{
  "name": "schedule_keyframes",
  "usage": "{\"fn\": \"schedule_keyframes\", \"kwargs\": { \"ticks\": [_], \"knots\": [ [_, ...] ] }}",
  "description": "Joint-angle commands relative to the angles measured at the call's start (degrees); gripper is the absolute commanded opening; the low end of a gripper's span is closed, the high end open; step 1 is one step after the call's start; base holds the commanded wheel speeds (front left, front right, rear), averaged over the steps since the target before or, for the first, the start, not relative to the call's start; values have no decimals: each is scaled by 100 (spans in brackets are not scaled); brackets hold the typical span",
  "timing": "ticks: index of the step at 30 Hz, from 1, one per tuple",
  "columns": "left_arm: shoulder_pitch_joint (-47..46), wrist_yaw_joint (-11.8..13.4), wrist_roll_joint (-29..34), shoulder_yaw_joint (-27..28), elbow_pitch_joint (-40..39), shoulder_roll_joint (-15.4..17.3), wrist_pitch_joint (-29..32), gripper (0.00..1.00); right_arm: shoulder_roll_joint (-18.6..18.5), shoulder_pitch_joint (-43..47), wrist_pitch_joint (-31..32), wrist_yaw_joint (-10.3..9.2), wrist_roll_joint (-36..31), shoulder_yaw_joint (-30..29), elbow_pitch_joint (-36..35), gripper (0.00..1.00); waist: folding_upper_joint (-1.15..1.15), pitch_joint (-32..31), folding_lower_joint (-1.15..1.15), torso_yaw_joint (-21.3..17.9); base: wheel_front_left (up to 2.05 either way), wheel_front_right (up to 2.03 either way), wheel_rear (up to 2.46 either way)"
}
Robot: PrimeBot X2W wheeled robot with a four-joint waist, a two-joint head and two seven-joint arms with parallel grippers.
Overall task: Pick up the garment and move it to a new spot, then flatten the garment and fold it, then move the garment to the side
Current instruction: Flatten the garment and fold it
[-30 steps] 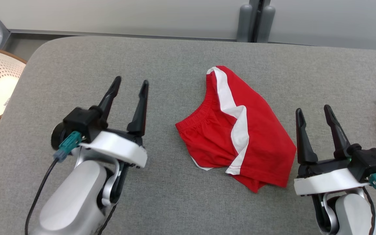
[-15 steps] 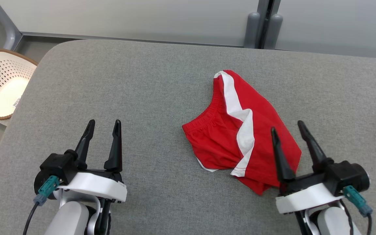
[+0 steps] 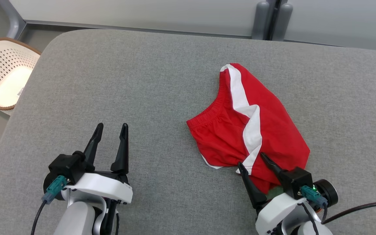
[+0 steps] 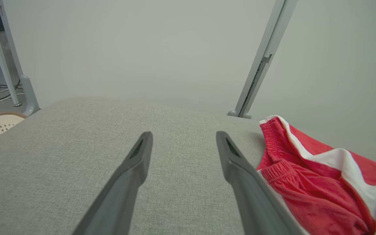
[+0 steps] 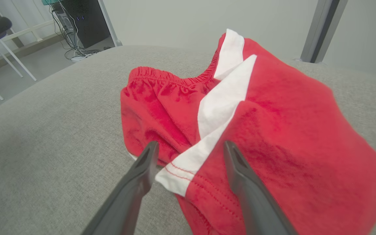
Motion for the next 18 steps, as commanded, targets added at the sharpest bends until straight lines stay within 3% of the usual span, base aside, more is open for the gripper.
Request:
{"fn": "schedule_keyframes", "kwargs": {
  "ticks": [1, 11, 12, 13, 14, 15, 17, 18],
  "knots": [
    [-83, -30, 66, 52, 28, -9, -9, 100, -17, 52, 54, -2, -73, -37, 16, 100, 0, 17, 0, 21, 0, 0, 0],
    [-122, -176, 205, 219, 191, -86, -9, 100, -17, 96, 253, -2, -148, -197, -21, 100, 0, 21, 0, 48, 0, 0, 0],
    [-130, -190, 216, 227, 198, -90, -9, 100, -17, 91, 265, -2, -130, -189, -7, 90, 0, 23, 0, 46, 0, 0, 0],
    [-138, -204, 228, 234, 203, -93, -9, 100, -17, 80, 281, -2, -119, -175, 9, 55, 0, 26, 0, 42, 0, 0, 0],
    [-145, -214, 233, 244, 204, -95, -9, 100, -17, 65, 300, -2, -113, -167, 26, 31, 0, 29, 0, 40, 0, 0, 0],
    [-145, -214, 233, 244, 204, -95, -9, 100, -17, 65, 300, -2, -113, -167, 26, 31, 0, 29, 0, 40, 0, 0, 0],
    [-149, -221, 244, 261, 211, -97, -9, 100, -17, 26, 310, -2, -98, -146, 57, 0, 0, 37, 0, 34, 0, 0, 0],
    [-146, -224, 240, 271, 215, -98, -9, 100, -17, 4, 312, -2, -94, -136, 68, 0, 0, 40, 0, 32, 0, 0, 0]
  ]
}}
